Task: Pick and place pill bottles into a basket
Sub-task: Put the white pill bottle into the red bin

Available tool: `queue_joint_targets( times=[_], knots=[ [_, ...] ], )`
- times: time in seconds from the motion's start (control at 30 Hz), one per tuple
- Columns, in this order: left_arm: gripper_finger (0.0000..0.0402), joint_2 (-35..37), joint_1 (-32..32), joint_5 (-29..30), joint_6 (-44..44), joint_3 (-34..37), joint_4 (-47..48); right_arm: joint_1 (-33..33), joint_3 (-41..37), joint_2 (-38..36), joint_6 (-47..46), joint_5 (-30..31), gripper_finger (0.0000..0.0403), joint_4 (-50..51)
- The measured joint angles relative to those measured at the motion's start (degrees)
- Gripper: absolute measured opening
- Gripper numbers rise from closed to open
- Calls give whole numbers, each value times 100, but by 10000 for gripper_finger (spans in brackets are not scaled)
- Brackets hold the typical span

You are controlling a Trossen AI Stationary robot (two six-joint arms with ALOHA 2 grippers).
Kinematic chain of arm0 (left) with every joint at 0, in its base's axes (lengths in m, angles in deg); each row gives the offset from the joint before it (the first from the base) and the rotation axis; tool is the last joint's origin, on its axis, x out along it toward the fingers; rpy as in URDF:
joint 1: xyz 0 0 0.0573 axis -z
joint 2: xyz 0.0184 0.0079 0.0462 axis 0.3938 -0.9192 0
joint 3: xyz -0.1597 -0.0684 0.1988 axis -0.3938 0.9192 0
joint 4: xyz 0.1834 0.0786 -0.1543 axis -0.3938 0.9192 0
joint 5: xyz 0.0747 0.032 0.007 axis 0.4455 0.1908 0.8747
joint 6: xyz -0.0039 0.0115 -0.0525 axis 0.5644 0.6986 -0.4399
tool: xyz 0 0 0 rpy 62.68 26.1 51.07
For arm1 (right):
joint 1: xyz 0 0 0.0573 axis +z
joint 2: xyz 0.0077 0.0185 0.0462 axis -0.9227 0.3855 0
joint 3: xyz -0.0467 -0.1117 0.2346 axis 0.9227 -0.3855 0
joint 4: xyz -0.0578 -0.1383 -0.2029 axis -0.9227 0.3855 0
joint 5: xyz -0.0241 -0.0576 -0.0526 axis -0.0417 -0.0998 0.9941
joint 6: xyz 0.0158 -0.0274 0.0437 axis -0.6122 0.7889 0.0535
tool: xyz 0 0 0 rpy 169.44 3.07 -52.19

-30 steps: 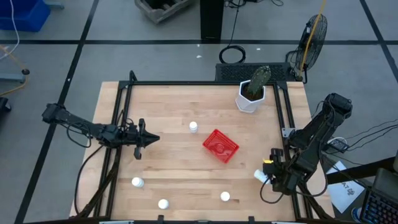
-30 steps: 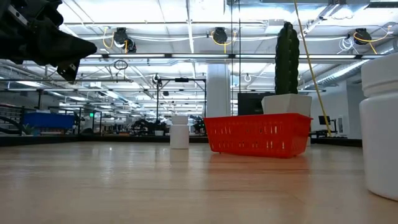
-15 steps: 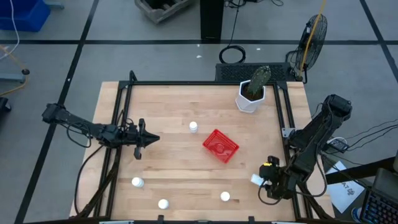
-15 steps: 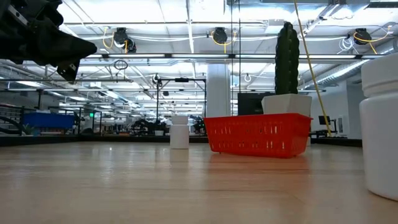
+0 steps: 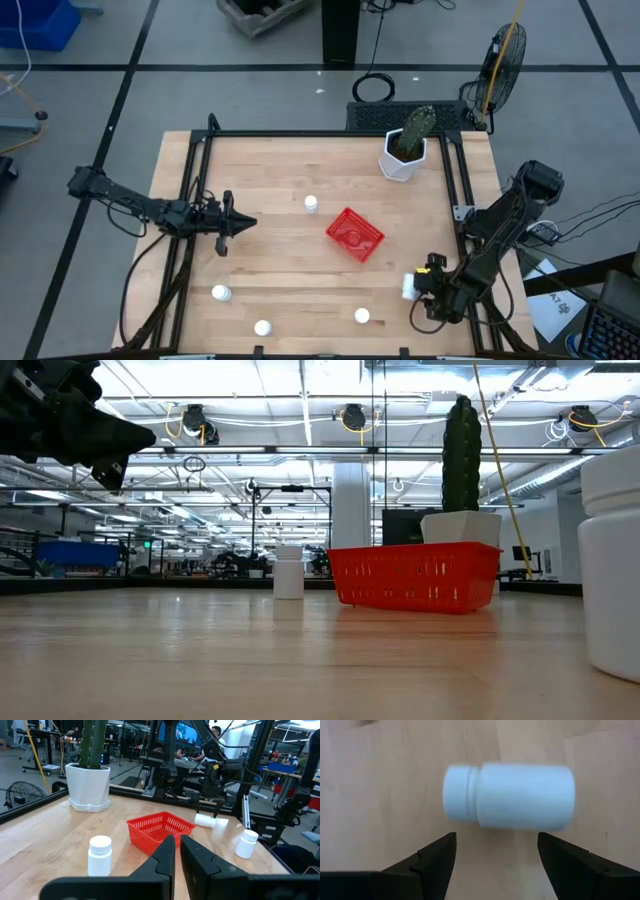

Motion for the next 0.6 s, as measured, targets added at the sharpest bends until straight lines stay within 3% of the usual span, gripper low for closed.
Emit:
queue_joint_targets(
  times=[0.17,0.33,0.47,0.6],
  knots=[
    [33,-1,1,1,0,0,-1,-7,0,30,418,23,270,72],
    [33,-1,1,0,0,1,0,165,0,9,901,-513,270,441],
    [33,-2,1,0,0,-1,-1,208,1,9,1925,-198,270,678],
    [33,-1,1,0,0,1,0,73,105,9,3033,642,270,640]
  ],
)
